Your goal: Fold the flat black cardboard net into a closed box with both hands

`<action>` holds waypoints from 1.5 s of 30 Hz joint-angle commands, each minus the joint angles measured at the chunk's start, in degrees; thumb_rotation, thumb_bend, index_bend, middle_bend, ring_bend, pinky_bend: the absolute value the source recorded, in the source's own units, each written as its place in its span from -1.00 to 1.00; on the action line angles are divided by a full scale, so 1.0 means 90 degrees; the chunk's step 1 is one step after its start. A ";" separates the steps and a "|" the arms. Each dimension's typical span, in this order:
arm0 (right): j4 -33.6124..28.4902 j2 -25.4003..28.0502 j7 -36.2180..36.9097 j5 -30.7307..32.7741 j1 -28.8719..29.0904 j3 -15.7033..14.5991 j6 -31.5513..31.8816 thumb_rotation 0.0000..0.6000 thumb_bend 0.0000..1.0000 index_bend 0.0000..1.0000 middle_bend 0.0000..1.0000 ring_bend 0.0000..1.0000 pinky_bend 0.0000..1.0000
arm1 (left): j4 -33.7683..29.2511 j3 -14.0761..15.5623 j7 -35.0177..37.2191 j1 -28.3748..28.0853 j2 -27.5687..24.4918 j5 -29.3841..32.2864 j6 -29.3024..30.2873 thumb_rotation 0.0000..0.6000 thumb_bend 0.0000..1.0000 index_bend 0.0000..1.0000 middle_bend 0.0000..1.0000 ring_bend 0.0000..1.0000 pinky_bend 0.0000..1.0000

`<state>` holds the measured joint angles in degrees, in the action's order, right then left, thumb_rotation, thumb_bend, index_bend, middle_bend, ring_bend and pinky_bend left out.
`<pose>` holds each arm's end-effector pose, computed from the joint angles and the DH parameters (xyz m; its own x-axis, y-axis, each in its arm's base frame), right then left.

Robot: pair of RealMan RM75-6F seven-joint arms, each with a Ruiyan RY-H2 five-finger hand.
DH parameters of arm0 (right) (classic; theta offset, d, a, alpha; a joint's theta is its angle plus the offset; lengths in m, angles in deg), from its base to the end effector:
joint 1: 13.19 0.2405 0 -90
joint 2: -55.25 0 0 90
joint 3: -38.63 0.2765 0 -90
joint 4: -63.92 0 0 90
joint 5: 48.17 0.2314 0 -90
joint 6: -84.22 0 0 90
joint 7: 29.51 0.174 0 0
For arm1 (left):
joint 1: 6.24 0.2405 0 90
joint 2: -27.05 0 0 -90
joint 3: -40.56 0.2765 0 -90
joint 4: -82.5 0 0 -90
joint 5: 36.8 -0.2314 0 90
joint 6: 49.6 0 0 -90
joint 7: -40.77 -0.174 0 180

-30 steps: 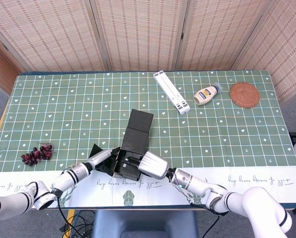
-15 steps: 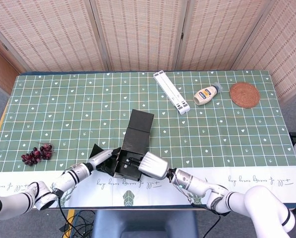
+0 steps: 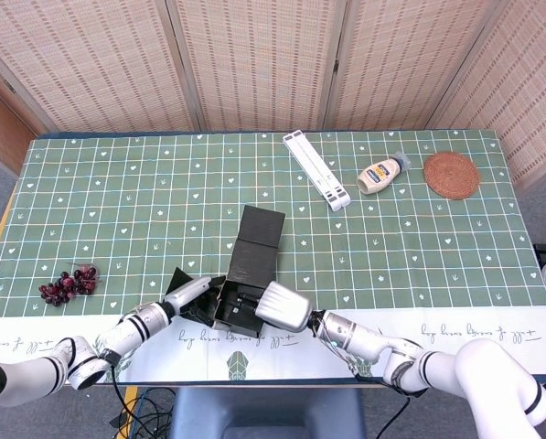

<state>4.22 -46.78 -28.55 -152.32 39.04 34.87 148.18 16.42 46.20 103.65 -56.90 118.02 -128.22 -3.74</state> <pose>-0.0965 -0.3410 -0.1305 0.6060 0.0039 0.7954 -0.3538 -0.8943 0.2740 -0.1890 0.3764 -0.1008 -0.1224 0.7840 0.6086 0.9316 -0.1207 0.3428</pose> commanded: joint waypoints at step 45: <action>-0.0993 0.0903 -0.0283 -0.0276 0.0891 -0.0263 -0.1186 1.00 0.27 0.50 0.56 0.62 1.00 | -0.0415 0.0008 0.0035 -0.0013 -0.0108 -0.0072 0.0060 1.00 -0.85 -0.54 -0.52 0.10 0.62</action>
<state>-4.71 -38.67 -31.06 -154.82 47.08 32.51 137.46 12.69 46.28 103.96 -57.01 117.05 -128.87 -3.20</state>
